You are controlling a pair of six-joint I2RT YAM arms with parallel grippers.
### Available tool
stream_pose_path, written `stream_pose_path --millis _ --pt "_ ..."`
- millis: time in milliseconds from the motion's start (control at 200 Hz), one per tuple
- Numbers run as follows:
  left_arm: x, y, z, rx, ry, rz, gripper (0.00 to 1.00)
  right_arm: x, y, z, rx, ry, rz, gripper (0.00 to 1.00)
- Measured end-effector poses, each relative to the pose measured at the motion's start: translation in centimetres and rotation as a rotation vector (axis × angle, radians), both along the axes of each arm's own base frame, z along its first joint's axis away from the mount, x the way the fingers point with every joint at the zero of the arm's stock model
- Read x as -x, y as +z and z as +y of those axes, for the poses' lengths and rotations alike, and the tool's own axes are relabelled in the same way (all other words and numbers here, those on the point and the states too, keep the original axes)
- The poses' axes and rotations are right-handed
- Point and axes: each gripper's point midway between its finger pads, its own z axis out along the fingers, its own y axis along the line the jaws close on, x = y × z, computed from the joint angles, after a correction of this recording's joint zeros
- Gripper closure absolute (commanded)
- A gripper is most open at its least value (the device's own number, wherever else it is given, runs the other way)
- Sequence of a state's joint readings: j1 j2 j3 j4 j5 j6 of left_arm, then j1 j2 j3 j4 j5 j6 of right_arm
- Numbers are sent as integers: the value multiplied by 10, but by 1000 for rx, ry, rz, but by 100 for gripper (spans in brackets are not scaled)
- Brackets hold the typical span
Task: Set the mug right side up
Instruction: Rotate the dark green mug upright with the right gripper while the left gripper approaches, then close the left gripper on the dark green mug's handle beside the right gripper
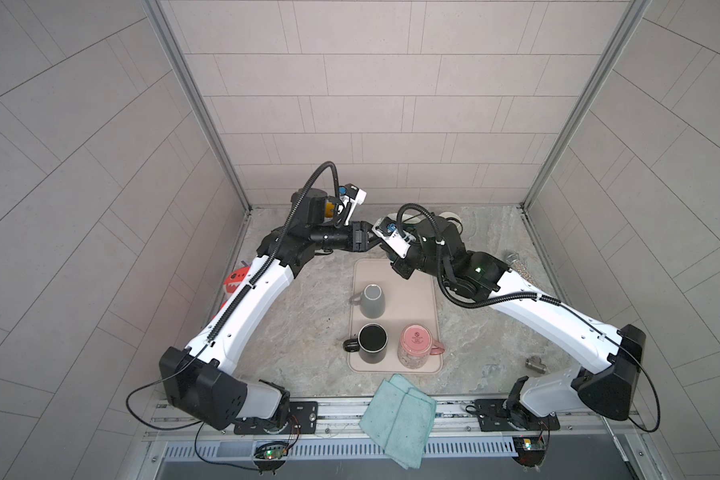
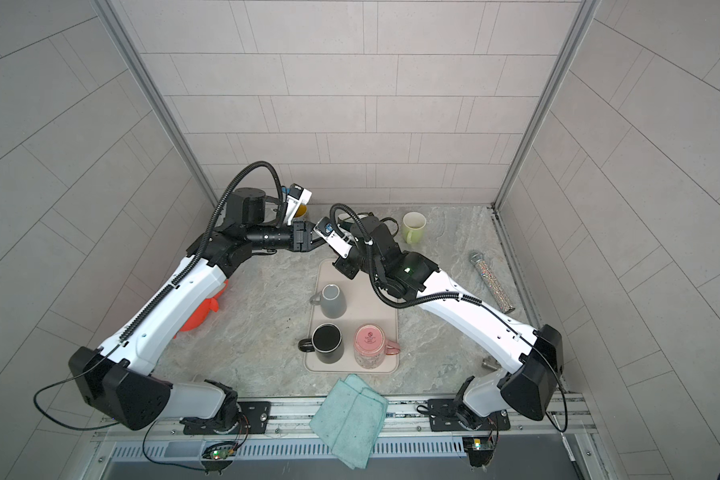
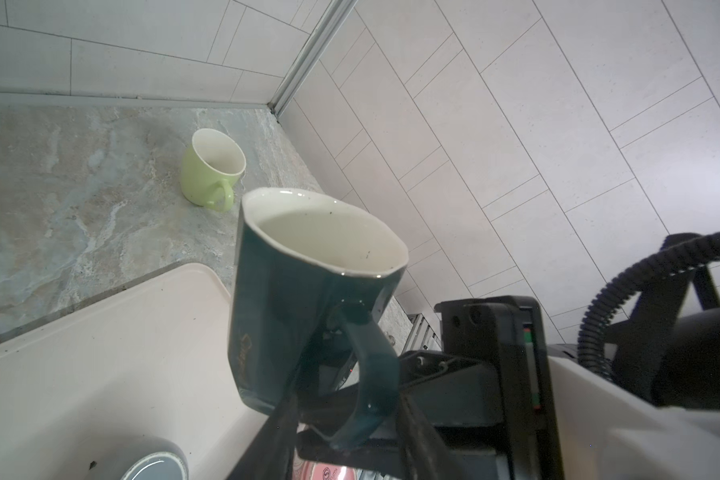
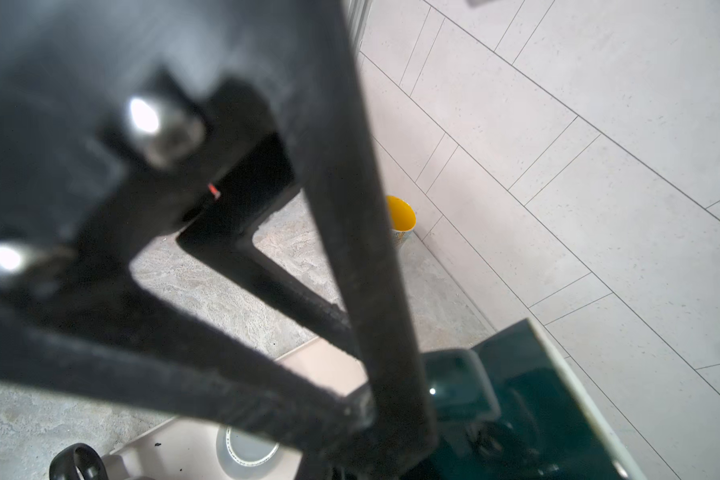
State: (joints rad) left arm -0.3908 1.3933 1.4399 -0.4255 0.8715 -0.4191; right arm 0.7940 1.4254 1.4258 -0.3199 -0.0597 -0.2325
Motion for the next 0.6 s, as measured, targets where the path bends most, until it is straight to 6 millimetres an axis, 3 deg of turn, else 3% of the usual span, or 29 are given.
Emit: stream_pose_path --millis 260,600 --pt "-4 -11 -5 -56 7 4 56 -2 -17 5 37 6 41 100" --pt "-7 -17 -6 -119 11 -9 63 -1 -18 5 45 7 52 100"
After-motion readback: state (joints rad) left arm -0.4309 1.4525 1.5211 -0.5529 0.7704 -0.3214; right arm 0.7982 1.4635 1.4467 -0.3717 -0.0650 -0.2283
